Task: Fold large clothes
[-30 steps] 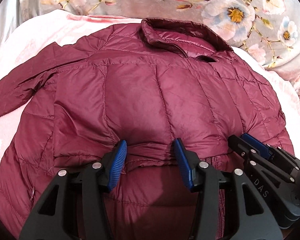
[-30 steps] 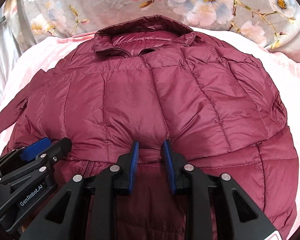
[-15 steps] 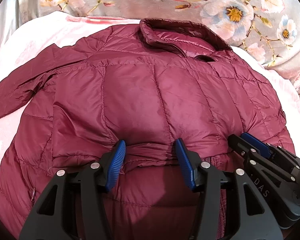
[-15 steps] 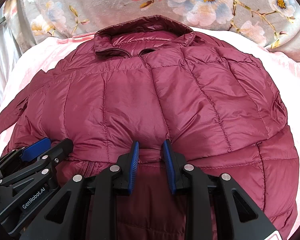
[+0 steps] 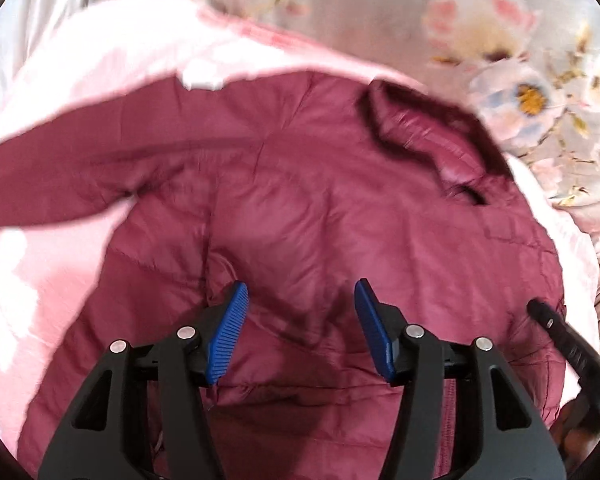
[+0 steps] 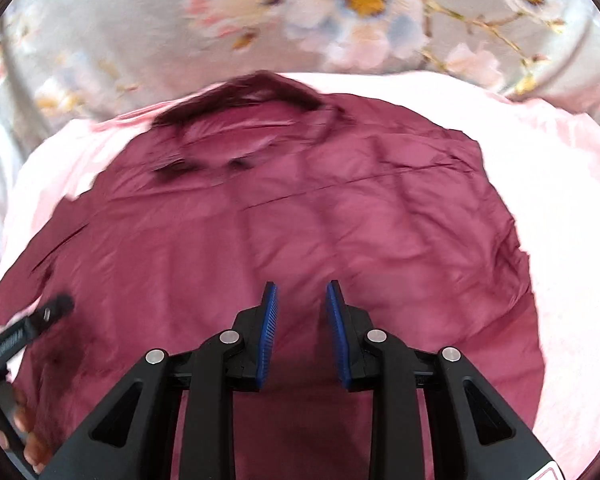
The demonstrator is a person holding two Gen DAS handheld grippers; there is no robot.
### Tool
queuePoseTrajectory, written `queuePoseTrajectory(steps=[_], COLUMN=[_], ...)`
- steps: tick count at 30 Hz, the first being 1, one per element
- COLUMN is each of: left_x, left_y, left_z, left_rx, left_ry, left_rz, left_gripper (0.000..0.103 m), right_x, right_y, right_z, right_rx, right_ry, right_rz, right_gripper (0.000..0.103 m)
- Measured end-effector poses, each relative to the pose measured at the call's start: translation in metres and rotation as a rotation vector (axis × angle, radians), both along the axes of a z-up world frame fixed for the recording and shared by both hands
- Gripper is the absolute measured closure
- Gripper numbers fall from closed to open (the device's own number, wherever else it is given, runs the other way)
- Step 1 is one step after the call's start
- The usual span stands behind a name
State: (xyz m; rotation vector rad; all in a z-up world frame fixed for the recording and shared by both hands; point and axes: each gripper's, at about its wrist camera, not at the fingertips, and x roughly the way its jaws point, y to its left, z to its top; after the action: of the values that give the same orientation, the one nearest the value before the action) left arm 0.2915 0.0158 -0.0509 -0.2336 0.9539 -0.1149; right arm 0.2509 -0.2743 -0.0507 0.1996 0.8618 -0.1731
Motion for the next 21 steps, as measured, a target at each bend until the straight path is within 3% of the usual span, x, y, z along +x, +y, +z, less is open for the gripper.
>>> queuePoseTrajectory(steps=[3, 7, 15, 21], left_x=[-0.006, -0.023, -0.029, -0.029], left_y=[-0.002, -0.014, -0.022, -0.024], left_z=[-0.008, -0.013, -0.017, -0.018], left_rx=[0.005, 0.065, 0.128, 0.128], left_ry=[0.000, -0.027, -0.073, -0.081], left_rz=[-0.017, -0.050, -0.068, -0.078], left_gripper=[0.050, 0.049, 0.045, 0.040], right_x=[0.004, -0.012, -0.015, -0.016], right_y=[-0.012, -0.004, -0.008, -0.005], right_z=[-0.019, -0.029, -0.029, -0.029], right_rx=[0.008, -0.080, -0.048, -0.053], right_ry=[0.079, 0.055, 0.022, 0.016], right_rz=[-0.019, 0.001, -0.010, -0.013], right_gripper=[0.079, 0.080, 0.080, 0.080])
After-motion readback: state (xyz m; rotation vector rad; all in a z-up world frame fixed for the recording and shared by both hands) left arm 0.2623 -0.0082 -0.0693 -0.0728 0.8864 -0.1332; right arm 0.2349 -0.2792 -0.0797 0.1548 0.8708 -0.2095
